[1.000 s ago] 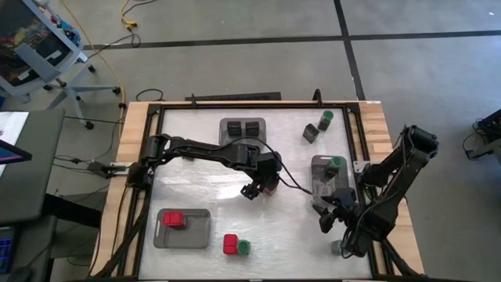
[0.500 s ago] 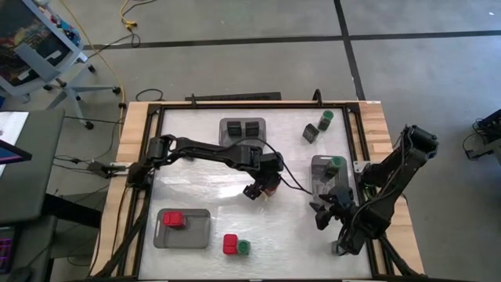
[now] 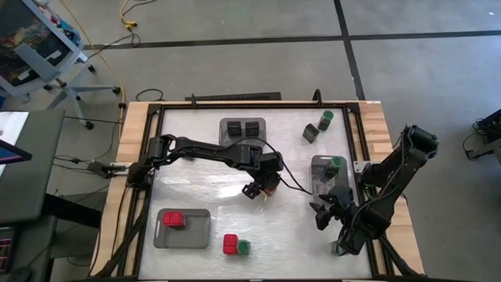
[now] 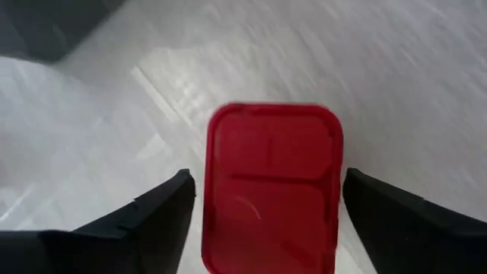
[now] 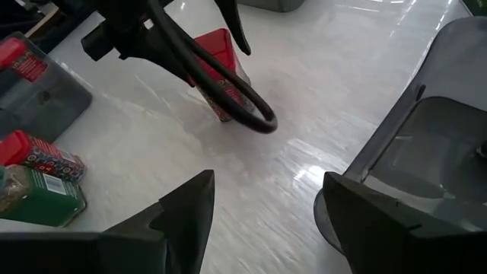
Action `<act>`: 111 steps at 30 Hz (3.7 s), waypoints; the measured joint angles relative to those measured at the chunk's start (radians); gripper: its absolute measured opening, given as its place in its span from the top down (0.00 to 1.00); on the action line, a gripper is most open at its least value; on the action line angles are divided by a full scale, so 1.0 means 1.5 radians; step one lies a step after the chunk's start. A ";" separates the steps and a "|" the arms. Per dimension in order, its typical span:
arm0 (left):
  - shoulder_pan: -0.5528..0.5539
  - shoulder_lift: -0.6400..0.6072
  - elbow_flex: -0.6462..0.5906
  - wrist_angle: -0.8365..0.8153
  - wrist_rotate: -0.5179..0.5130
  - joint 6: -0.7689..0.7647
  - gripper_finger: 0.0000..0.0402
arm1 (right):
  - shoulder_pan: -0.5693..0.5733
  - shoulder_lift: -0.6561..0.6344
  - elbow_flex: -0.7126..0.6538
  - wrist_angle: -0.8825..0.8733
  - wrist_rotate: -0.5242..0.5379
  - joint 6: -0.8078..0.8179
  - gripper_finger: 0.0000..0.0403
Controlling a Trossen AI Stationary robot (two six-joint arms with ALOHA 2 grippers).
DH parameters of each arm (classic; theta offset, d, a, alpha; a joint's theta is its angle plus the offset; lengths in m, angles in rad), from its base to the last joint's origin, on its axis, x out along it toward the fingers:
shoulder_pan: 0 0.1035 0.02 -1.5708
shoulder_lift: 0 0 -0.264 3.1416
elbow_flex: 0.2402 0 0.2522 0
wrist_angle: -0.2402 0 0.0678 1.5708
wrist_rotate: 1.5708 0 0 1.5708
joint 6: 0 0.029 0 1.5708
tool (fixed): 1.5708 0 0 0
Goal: Sort spices by type
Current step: Put the right red seasoning can into the bottom black transparent bin
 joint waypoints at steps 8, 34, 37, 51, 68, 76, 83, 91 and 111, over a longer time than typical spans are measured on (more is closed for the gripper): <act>-0.001 0.000 0.000 -0.010 -0.025 0.000 0.38 | 0.000 0.000 0.000 0.001 0.000 -0.002 0.33; -0.028 -0.237 0.000 -0.212 -0.147 -0.378 0.49 | 0.000 0.000 0.000 0.003 0.001 -0.010 0.33; -0.053 -0.287 0.000 -0.290 -0.186 -0.458 0.49 | 0.000 0.000 0.000 0.006 0.001 -0.009 0.33; -0.304 -0.452 -0.137 -0.420 -0.316 -0.832 0.49 | -0.004 0.000 0.000 0.015 0.001 -0.013 0.33; -0.477 -0.480 -0.310 -0.301 -0.306 -1.032 0.49 | -0.012 0.000 0.000 0.018 -0.001 -0.041 0.33; -0.504 -0.479 -0.383 -0.255 -0.288 -1.020 0.49 | -0.033 0.000 0.000 0.018 -0.001 -0.043 0.33; -0.503 -0.479 -0.459 -0.183 -0.262 -0.992 0.49 | -0.036 0.000 0.000 0.028 -0.002 -0.043 0.33; -0.502 -0.480 -0.517 -0.127 -0.255 -0.968 0.49 | -0.036 0.000 0.000 0.035 -0.002 -0.043 0.33; -0.501 -0.481 -0.545 -0.097 -0.262 -0.931 0.44 | -0.036 0.000 0.000 0.035 -0.003 -0.045 0.33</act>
